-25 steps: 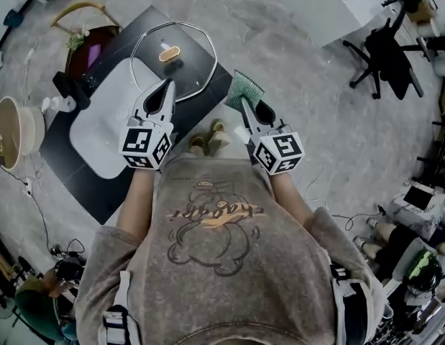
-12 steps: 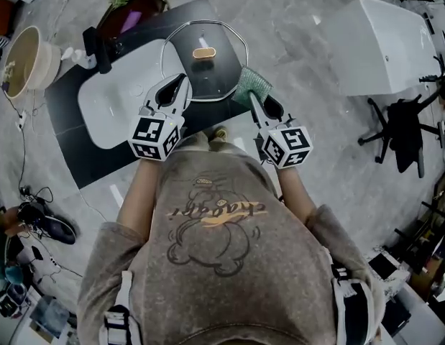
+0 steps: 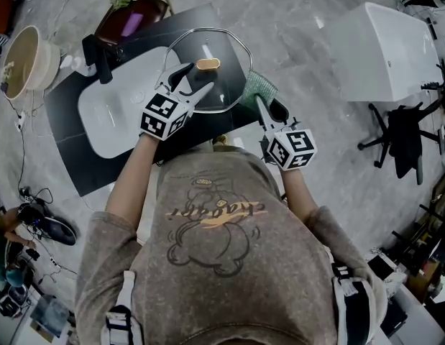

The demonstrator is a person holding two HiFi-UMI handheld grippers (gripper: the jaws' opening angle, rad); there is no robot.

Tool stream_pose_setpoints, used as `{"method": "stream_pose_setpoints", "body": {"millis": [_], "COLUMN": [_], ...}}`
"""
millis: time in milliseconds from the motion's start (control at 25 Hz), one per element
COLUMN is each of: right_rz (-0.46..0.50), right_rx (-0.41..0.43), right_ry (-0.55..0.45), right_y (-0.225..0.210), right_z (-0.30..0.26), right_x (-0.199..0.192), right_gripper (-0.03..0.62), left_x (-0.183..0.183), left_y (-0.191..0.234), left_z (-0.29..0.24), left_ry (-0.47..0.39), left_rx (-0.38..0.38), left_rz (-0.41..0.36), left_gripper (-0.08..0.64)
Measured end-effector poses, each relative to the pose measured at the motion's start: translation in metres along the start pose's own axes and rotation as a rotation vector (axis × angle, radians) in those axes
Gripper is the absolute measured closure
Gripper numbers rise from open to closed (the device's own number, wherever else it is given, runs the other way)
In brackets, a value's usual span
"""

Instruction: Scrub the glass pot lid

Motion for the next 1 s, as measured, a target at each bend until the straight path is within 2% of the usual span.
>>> {"method": "stream_pose_setpoints", "body": {"millis": [160, 360, 520, 640, 680, 720, 1000], "right_rz": [-0.002, -0.029, -0.053, -0.054, -0.054, -0.056, -0.052], "right_rx": [0.005, 0.025, 0.061, 0.100, 0.116, 0.133, 0.263], "right_ry": [-0.001, 0.035, 0.076, 0.130, 0.152, 0.176, 0.375], "right_y": [-0.002, 0.000, 0.011, 0.021, 0.025, 0.029, 0.058], "right_z": [-0.007, -0.013, -0.022, -0.028, -0.031, -0.034, -0.055], "right_x": [0.002, -0.009, -0.020, -0.034, -0.038, -0.043, -0.076], "right_gripper": [0.506, 0.506, 0.506, 0.506, 0.506, 0.506, 0.506], "left_x": [-0.017, -0.039, -0.048, -0.054, -0.054, -0.054, -0.050], "left_y": [0.025, 0.042, 0.052, 0.055, 0.056, 0.057, 0.056], "left_z": [-0.024, -0.056, -0.069, -0.074, -0.075, -0.076, -0.077], "left_ry": [0.082, 0.200, 0.261, 0.305, 0.318, 0.327, 0.360], "left_rx": [0.014, -0.020, -0.044, -0.066, -0.075, -0.087, -0.151], "left_rz": [-0.044, -0.100, -0.112, -0.116, -0.115, -0.110, -0.091], "left_gripper": [0.295, 0.295, 0.295, 0.304, 0.346, 0.354, 0.370]}}
Point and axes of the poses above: the fingertips, and each gripper's own axes: z backward along the fingers, y to its left, x out of its top, the point moved 2 cm from there along z, backward along the fingers, and after that the axes turned 12 degrees about -x, right-handed, at the moved point
